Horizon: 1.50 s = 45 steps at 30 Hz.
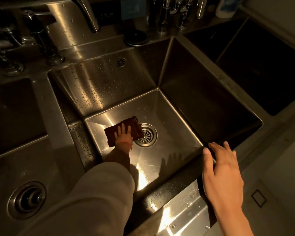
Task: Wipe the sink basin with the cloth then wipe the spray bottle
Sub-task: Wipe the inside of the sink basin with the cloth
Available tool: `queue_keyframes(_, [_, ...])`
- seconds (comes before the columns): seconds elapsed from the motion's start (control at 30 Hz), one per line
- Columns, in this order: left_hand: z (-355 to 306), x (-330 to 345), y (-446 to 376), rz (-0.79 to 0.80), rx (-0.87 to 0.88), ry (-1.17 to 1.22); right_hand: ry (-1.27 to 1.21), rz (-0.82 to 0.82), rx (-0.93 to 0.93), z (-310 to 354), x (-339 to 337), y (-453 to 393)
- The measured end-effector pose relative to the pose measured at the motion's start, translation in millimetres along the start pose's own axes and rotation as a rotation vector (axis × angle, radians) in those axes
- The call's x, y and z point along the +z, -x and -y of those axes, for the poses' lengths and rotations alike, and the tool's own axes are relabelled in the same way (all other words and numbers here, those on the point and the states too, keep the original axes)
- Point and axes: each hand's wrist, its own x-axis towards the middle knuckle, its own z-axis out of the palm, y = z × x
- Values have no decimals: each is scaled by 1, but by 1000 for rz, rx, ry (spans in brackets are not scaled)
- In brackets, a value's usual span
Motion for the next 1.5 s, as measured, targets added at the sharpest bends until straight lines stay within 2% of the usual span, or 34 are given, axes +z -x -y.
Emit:
queue_keyframes(0.2, [2, 2, 3, -13, 8, -7, -11, -31, -12, 1, 0, 1])
queue_keyframes(0.87, [1, 25, 38, 7, -26, -45, -21, 20, 5, 0, -2, 2])
queue_keyframes(1.5, [-7, 48, 80, 178, -92, -47, 26, 75, 0, -2, -2, 3])
